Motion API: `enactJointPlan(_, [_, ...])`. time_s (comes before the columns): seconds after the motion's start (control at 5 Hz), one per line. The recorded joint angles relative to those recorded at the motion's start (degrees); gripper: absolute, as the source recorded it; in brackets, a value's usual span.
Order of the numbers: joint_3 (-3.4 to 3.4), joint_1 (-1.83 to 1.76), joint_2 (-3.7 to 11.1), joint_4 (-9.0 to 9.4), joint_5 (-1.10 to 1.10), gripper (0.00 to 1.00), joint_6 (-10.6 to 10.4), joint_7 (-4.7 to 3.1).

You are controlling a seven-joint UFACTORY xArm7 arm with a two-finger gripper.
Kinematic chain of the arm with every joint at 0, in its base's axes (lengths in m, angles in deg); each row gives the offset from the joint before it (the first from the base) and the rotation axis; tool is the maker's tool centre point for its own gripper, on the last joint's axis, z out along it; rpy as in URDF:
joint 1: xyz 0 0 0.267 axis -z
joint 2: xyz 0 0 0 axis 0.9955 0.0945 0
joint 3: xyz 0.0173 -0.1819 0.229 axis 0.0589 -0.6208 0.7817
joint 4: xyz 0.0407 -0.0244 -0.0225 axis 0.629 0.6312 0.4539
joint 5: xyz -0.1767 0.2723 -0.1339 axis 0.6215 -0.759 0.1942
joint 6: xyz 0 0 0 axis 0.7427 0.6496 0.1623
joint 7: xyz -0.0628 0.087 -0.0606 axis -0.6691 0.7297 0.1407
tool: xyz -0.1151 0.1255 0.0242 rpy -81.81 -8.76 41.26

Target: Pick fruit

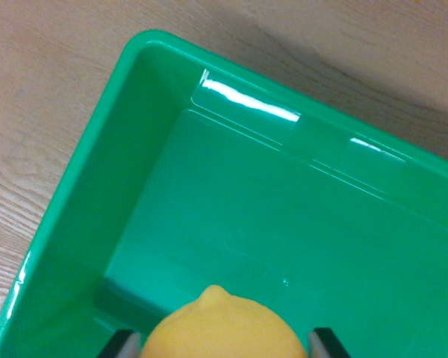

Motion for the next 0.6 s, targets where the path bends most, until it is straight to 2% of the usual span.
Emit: enactJointPlan(0.6, [-0.01,0.00,-0.15,-0.22,0.02,1.00,0.4,0.02])
